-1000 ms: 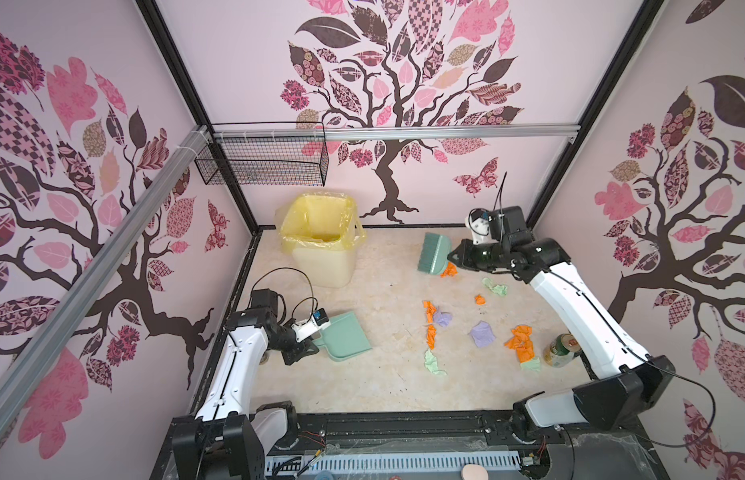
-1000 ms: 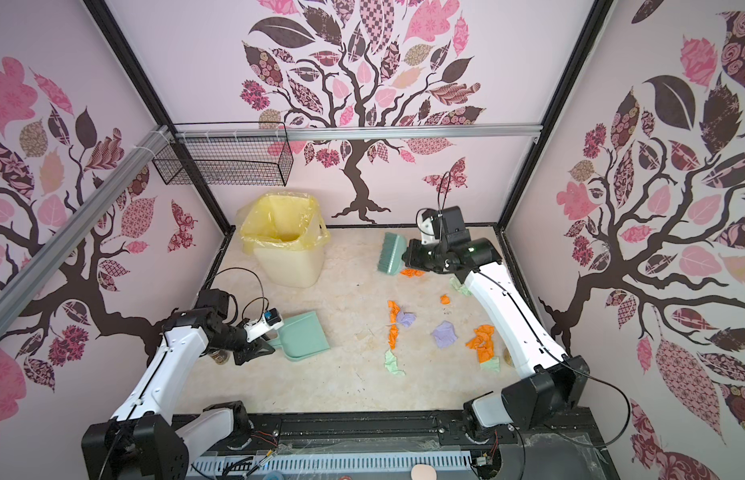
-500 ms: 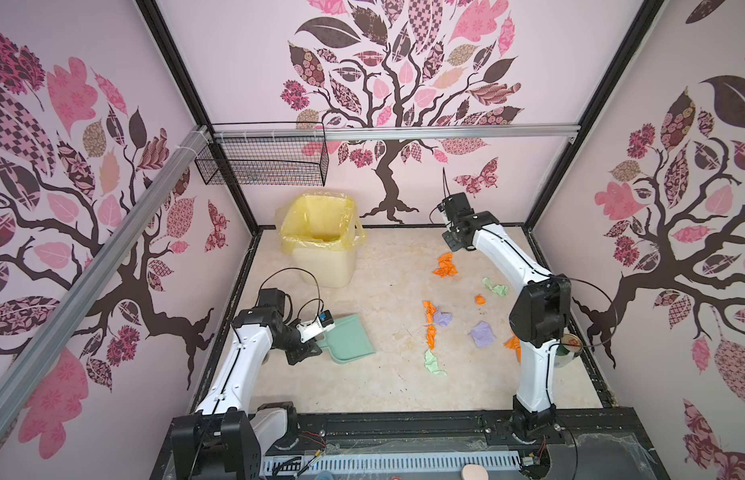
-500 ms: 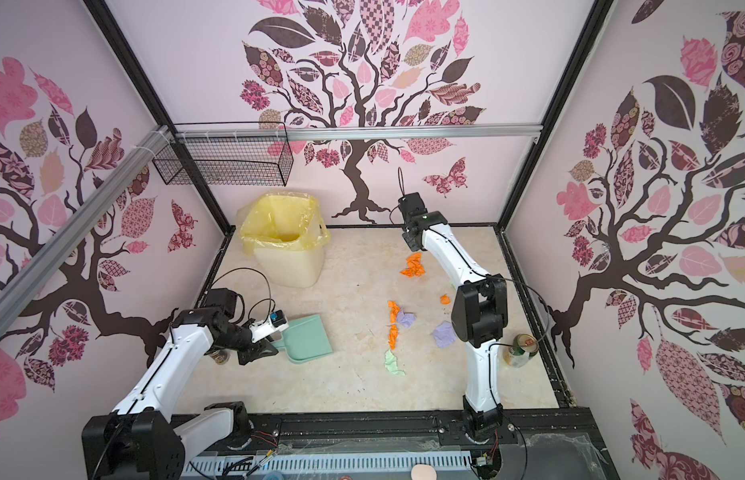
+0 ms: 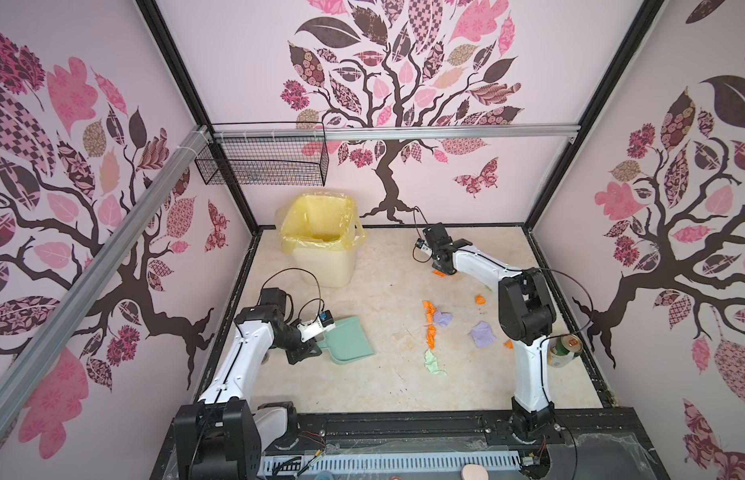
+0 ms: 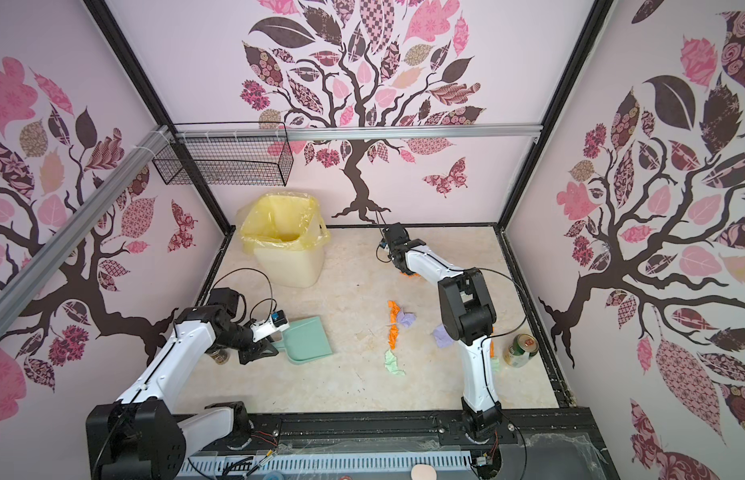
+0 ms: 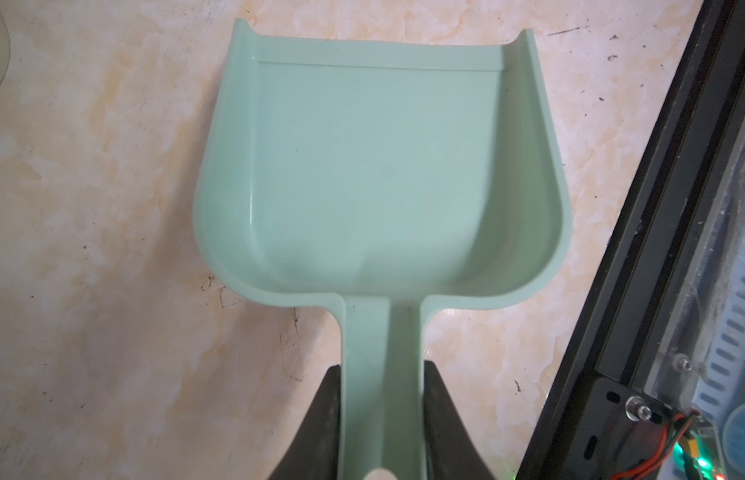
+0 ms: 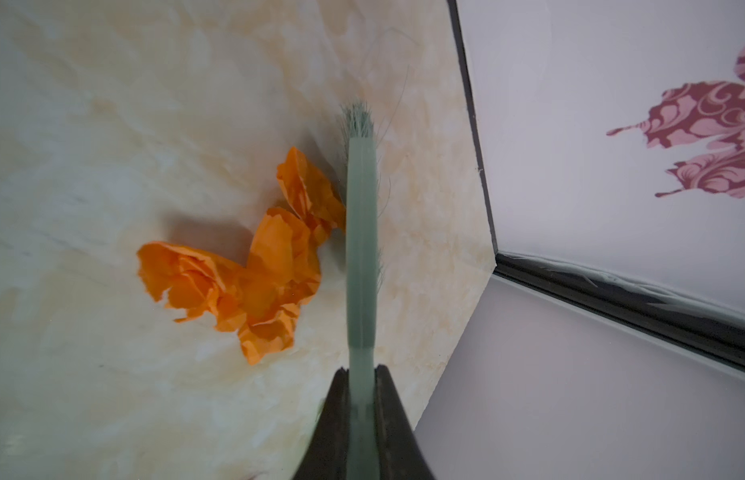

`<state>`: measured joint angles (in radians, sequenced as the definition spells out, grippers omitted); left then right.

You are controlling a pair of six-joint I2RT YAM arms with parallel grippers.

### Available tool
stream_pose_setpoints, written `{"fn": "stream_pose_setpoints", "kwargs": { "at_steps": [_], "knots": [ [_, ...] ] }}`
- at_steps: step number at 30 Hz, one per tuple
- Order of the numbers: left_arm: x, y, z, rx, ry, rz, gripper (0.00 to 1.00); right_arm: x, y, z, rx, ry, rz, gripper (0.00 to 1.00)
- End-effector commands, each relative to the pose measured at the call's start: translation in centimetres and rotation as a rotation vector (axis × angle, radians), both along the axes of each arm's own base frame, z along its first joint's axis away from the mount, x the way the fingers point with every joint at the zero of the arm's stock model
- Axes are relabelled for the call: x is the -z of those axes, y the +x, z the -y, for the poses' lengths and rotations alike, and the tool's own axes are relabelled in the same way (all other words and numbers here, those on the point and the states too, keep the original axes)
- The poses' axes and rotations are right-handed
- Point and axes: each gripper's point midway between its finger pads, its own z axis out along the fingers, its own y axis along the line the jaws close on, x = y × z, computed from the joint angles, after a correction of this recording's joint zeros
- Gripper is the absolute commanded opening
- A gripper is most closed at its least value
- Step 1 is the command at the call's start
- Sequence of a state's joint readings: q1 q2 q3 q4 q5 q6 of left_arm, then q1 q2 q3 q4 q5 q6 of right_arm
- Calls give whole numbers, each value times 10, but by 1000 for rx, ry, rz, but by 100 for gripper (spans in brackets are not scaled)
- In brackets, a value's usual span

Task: Sweep away the paper scraps from the table
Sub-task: 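Sweep scraps near the far wall toward the robot with the broom, then sweep the gathered scraps toward the dustpan while the left gripper advances it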

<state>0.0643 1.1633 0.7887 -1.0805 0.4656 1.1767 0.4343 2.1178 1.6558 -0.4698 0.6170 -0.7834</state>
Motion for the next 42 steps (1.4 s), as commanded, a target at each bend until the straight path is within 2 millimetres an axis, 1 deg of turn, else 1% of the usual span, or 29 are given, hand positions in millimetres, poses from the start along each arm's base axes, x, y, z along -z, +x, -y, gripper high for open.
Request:
{"fn": "stream_pose_setpoints", "kwargs": {
  "at_steps": [1,4,7,9,14,17,20,22,23,26,29,30,32,34,36,39,42],
  "knots": [
    [3,-4,6,12,-29,0,0,-7,-7,-15,-45,-43,17,0],
    [2,-6,6,18,-32,4,0,-7,-26,-21,-67,-73,-4,0],
    [3,-9,7,21,-38,6,0,-6,-53,-24,-91,-105,-26,0],
    [2,-10,7,23,-38,8,0,-4,-77,-25,-101,-127,-50,0],
    [0,-12,8,25,-37,18,0,12,-141,-26,-130,-192,-131,0],
    [0,-13,8,24,-36,20,0,16,-179,-27,-147,-220,-158,0],
    [0,-15,8,24,-39,14,0,8,-210,-30,-149,-202,-145,0],
    [1,-15,8,24,-39,12,0,-8,-221,-33,-132,-168,-103,0],
    [1,-15,8,26,-38,12,0,-20,-222,-34,-108,-141,-68,0],
    [4,-13,8,35,-5,13,0,-58,-217,-29,-15,-76,42,0],
    [6,-11,14,60,43,29,0,-98,-208,-21,80,-36,154,0],
    [5,-10,18,71,50,40,0,-109,-203,-13,140,-7,178,0],
    [3,-5,26,83,58,66,0,-118,-194,12,280,30,176,0],
    [2,3,34,87,64,79,0,-114,-184,54,453,24,155,0],
    [5,11,42,93,80,72,0,-98,-175,95,581,25,115,0],
    [9,24,51,98,101,55,0,-81,-160,134,684,101,104,0],
    [11,39,60,97,112,63,0,-71,-147,164,746,120,112,0]
  ]
}}
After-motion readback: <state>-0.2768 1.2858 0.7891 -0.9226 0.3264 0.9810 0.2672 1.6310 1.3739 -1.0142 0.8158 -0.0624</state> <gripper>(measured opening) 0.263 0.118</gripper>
